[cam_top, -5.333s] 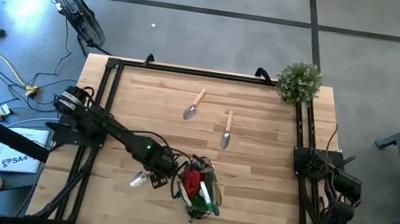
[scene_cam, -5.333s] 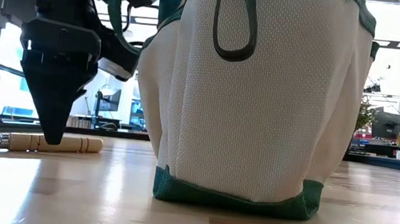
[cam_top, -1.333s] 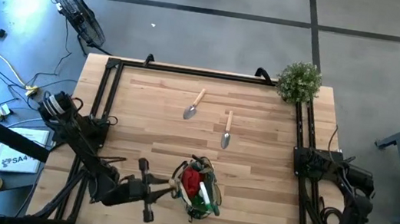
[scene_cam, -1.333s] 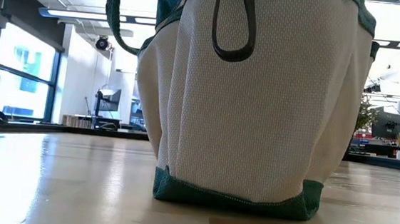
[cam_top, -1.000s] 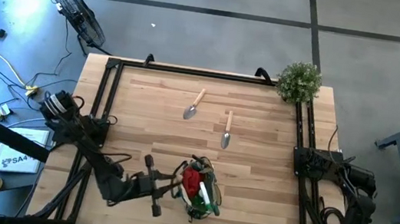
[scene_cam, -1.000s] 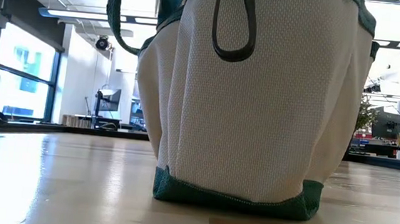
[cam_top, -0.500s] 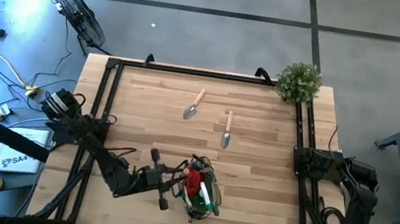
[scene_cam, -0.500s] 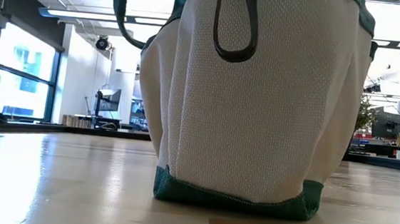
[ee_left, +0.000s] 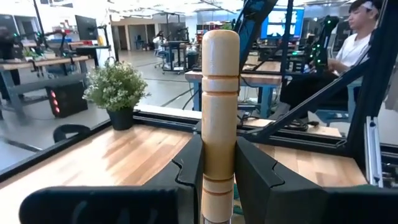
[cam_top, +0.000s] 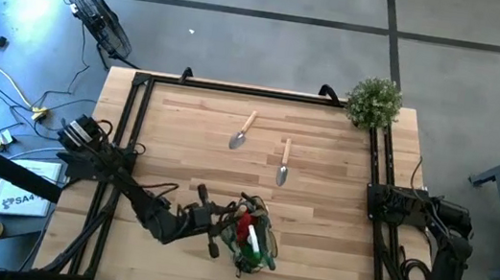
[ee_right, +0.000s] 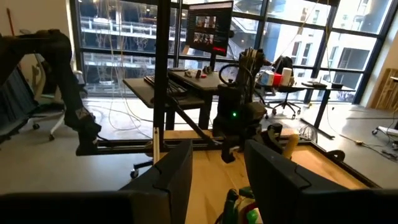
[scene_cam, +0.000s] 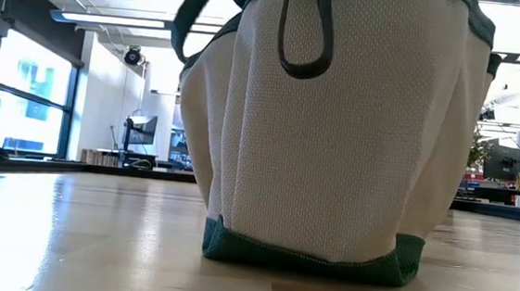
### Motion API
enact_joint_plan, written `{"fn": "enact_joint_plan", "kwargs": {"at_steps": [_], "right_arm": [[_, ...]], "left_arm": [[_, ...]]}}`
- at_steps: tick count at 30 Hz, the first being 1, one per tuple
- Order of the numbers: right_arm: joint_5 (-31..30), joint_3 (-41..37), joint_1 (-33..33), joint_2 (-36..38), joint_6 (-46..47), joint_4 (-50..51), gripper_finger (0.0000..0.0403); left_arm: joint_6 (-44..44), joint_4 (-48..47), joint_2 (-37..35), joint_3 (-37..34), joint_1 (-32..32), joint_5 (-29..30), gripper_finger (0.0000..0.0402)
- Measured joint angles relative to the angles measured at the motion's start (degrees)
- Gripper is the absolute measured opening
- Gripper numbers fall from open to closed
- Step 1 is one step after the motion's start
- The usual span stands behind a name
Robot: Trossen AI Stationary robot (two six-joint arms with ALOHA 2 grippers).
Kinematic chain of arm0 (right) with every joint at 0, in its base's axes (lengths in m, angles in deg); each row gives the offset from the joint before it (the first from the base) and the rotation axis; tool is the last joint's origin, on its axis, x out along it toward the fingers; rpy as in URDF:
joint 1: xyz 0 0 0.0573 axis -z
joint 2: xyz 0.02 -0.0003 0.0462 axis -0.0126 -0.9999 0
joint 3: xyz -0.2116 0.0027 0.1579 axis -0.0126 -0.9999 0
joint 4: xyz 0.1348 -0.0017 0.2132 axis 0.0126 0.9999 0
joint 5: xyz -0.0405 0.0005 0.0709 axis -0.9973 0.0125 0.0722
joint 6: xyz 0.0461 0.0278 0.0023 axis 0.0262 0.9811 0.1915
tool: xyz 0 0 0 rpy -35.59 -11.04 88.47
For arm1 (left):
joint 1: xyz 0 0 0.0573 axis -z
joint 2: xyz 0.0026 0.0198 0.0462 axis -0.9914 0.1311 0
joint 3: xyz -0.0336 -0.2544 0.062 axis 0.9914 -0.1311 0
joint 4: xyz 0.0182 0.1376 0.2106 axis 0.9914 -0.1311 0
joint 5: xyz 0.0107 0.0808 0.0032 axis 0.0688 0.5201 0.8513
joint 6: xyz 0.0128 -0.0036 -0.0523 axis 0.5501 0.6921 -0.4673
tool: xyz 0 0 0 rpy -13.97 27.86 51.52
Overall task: Pick & Place Garden tools in Gardening bag
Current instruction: Put the bottom trowel into the gardening bag
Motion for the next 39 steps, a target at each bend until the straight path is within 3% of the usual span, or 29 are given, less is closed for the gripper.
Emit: {"fn": "enact_joint_plan", "kwargs": {"at_steps": [5,12,20,28,39], "right_arm": [[0.0,0.0,0.0,-0.1,0.2,1.4,0.0137],[0.0,0.0,0.0,-0.1,0.6,1.9,0.0137],[0.0,0.0,0.0,-0.1,4.5,5.8,0.0137],[0.1,0.0,0.2,-0.1,3.2,8.8,0.0137],[0.0,0.0,4.4,-0.2,5.0,17.6,0.0137]], "left_arm": [[7.1,6.6,-0.3,0.1,1.1,0.3,0.0056],[14.3,6.9,-0.4,3.6,3.2,2.0,0.0056],[20.0,6.6,-0.4,6.6,10.5,11.0,0.0056],[13.2,6.4,0.2,6.6,15.5,14.4,0.0056],[-0.5,-5.8,0.2,6.6,9.4,14.1,0.0056]]}}
